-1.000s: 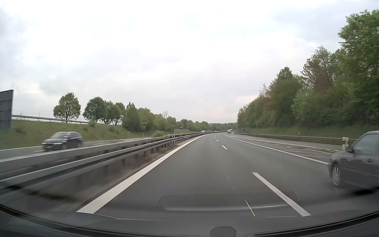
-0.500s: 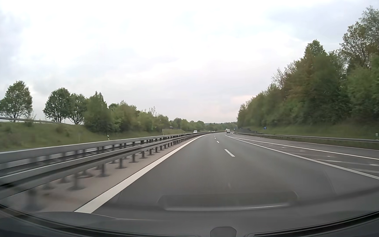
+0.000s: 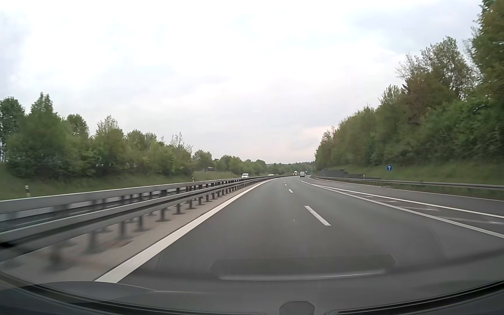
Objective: Follow the waypoints while adhering to traffic rules and regulations
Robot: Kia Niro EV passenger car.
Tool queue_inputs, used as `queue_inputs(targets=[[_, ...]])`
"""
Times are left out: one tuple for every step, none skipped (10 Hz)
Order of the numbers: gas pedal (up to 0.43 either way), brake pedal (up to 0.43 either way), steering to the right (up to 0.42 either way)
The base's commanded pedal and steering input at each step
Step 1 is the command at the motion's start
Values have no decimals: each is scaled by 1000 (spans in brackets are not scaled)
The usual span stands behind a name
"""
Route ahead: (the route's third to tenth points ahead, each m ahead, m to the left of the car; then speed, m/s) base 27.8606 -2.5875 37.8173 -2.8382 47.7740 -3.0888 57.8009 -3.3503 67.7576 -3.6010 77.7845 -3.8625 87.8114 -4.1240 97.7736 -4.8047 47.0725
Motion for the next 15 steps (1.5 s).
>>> queue_inputs(targets=[[512,0,8],[512,0,8],[512,0,8],[512,0,8],[512,0,8],[500,0,8],[480,0,8],[480,0,8],[480,0,8],[480,0,8],[480,0,8],[480,0,7],[480,0,7],[480,0,7],[480,0,7]])
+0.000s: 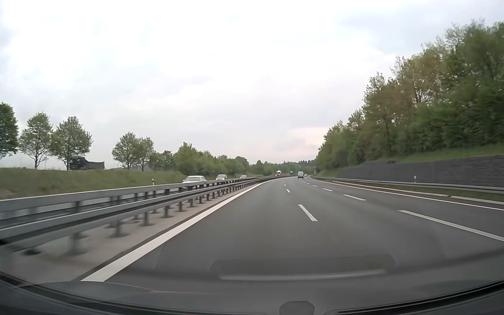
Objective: Follow the waypoints while adhering to traffic rules and regulations
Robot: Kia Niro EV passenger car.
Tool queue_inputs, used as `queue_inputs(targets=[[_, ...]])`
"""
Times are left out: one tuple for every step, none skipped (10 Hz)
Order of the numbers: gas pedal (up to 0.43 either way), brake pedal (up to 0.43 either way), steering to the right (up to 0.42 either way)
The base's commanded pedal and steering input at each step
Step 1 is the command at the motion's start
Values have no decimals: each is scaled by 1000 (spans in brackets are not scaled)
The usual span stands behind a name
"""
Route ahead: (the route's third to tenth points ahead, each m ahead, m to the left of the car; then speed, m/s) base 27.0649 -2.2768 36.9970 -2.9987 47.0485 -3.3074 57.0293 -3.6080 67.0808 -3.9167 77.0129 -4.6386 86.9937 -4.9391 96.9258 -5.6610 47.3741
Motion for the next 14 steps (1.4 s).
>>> queue_inputs(targets=[[480,0,7],[480,0,7],[480,0,6],[480,0,6],[480,0,6],[480,0,6],[480,0,6],[480,0,6],[480,0,7],[480,0,7],[480,0,8],[449,0,9],[441,0,9],[429,0,9]])
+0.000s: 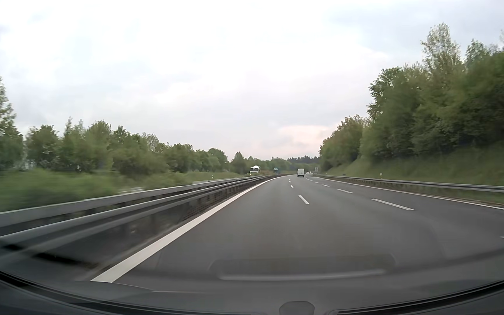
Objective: Follow the waypoints while adhering to traffic rules and regulations
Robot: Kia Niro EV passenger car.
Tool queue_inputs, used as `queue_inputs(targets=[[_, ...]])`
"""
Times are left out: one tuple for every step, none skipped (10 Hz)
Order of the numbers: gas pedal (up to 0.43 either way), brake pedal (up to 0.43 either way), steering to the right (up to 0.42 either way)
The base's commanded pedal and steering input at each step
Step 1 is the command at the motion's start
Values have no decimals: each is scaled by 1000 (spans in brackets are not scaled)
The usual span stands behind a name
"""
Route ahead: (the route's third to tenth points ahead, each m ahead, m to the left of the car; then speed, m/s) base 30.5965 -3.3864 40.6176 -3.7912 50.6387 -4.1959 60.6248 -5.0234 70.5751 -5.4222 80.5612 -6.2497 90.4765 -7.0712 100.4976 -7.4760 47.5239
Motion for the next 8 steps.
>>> queue_inputs(targets=[[421,0,9],[421,0,9],[421,0,9],[409,0,10],[390,0,10],[370,0,11],[370,0,10],[378,0,10]])
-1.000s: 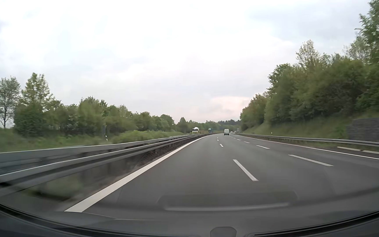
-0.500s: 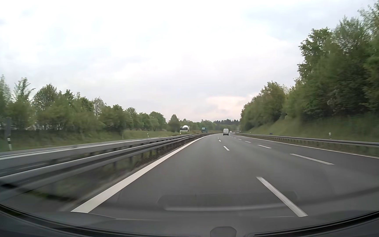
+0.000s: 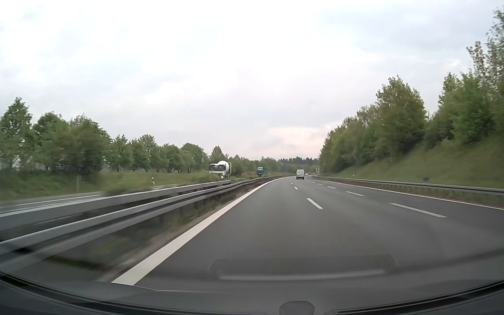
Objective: Follow the waypoints while adhering to traffic rules and regulations
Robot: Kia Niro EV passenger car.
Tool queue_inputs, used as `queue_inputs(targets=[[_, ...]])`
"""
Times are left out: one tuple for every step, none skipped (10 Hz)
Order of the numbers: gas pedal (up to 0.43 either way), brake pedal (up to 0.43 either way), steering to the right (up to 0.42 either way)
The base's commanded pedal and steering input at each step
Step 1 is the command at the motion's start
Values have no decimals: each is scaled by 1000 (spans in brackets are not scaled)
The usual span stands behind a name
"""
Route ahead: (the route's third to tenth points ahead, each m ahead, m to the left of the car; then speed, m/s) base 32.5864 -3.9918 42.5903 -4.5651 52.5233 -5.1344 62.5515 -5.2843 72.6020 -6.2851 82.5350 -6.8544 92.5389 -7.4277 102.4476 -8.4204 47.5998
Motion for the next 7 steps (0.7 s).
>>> queue_inputs(targets=[[409,0,12],[441,0,14],[449,0,14],[449,0,14],[461,0,14],[469,0,14],[469,0,13]])
